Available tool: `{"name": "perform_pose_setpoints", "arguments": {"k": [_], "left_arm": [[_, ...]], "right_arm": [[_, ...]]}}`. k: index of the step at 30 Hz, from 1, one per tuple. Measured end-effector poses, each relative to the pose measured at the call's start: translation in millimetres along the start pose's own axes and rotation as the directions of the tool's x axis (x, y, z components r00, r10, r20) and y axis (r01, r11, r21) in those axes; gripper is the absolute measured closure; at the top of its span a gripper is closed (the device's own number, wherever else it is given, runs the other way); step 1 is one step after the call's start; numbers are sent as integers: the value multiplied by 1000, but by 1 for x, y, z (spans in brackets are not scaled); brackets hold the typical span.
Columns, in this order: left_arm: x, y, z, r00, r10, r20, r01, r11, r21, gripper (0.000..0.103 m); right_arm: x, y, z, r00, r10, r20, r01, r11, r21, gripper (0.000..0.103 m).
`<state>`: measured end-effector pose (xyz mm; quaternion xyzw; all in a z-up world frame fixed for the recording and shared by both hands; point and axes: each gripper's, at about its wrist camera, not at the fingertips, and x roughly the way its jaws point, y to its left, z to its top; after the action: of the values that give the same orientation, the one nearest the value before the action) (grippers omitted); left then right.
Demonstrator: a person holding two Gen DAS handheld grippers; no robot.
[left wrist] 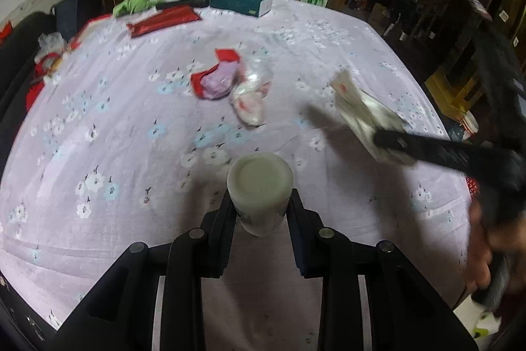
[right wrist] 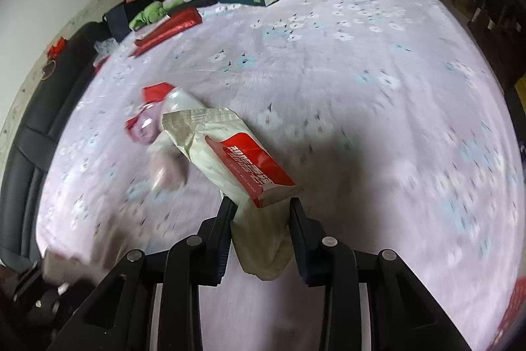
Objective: Collect trash
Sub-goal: 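Grasp the white bottle with the left tool while the right tool grasps the red-and-white wrapper, then carry the white bottle and red-and-white wrapper over the red wastebasket with both tools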
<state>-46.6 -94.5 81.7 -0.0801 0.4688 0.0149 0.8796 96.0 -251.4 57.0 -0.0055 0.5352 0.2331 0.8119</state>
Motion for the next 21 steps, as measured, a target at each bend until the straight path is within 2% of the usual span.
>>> {"name": "perform_pose_setpoints", "arguments": {"k": [2, 6, 13, 16, 21], "left_arm": [[-5, -13, -2, 1000, 7, 22, -8, 1000, 24, 74], [-9, -37, -2, 999, -23, 23, 21, 998, 57, 74], [-17, -78, 5, 997, -58, 44, 51, 990, 130, 74], [-21, -94, 8, 996, -74, 59, 63, 985, 162, 74], [-26, -116, 12, 992, -102, 71, 85, 975, 207, 74]], "right_arm": [[-24, -2, -19, 1000, -3, 23, 2, 1000, 23, 68], [-65, -14, -60, 998, -21, 59, 16, 996, 91, 68], [-112, -45, -116, 994, -47, 99, 21, 969, 246, 68], [-128, -57, -134, 991, -60, 122, 21, 954, 300, 68], [-149, -68, -148, 986, -85, 143, 34, 945, 326, 68]]}}
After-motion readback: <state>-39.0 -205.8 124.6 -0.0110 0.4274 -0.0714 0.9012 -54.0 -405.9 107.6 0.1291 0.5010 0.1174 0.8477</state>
